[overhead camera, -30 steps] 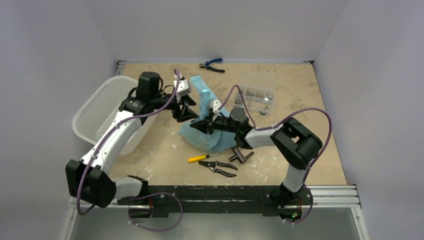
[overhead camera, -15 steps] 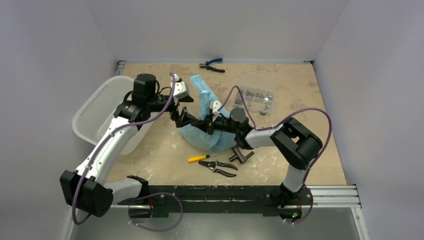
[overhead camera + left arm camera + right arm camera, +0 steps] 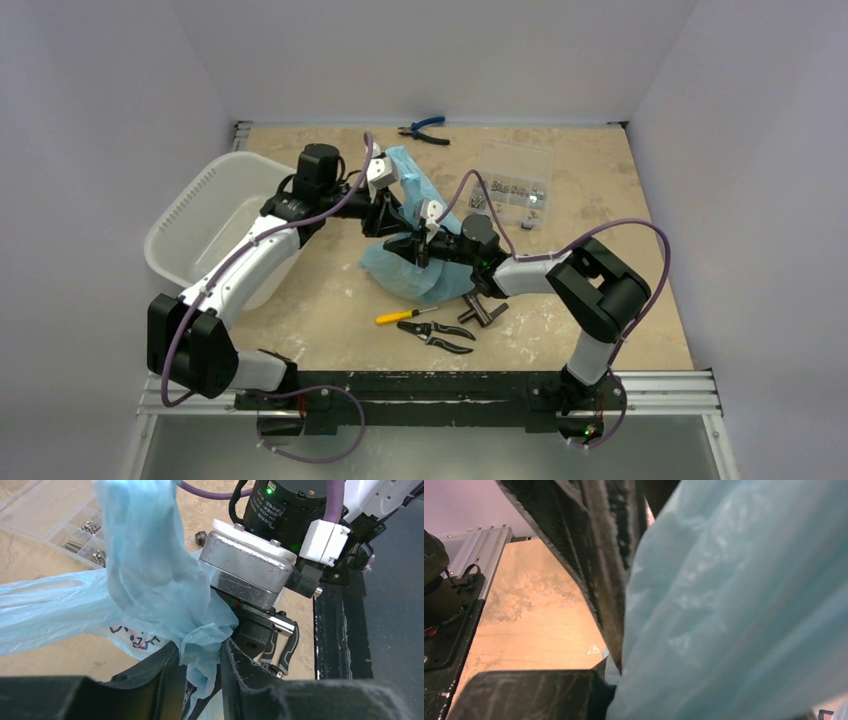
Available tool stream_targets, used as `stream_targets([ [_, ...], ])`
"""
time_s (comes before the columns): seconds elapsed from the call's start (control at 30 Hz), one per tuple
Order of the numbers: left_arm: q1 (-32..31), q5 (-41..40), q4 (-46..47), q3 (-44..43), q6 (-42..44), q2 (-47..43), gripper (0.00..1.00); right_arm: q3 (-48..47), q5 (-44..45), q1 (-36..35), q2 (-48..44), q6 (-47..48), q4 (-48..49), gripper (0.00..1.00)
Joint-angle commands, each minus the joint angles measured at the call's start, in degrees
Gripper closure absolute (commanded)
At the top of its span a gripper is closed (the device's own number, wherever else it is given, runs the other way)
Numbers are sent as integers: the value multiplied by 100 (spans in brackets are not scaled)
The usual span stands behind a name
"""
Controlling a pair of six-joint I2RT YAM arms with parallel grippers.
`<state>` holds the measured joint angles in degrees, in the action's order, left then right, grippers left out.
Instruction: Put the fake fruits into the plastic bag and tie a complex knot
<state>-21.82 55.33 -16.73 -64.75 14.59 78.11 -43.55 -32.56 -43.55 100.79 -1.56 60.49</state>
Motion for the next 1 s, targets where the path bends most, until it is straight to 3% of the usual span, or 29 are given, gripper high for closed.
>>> stream_targets([
  [0.0,-29,595,191,-144,36,153,80,-187,-33,-30,-223,128,111,93],
  [0.03,-32,651,15,-219,124,205,88,-197,-29,-20,-224,122,124,92],
  [0.07,-24,677,-128,-266,173,235,97,-198,-36,-17,-250,129,110,86],
  [0.1,14,653,-224,-270,225,241,100,-202,-58,-15,-304,125,58,77],
  [0.2,285,626,-232,-85,322,94,100,-207,-24,50,-742,129,-464,41],
  [0.3,478,604,-641,-25,959,-75,100,-208,-10,217,-1428,306,-1397,26],
  [0.5,513,614,-944,-24,1503,-247,100,-556,-29,723,-2635,295,-3524,12],
  [0.6,512,610,-966,-22,1616,-260,100,-795,135,1024,-2811,205,-4201,4],
  [0.97,497,471,-1234,-71,2185,-312,100,-2682,882,1109,-1026,6,-5464,1],
])
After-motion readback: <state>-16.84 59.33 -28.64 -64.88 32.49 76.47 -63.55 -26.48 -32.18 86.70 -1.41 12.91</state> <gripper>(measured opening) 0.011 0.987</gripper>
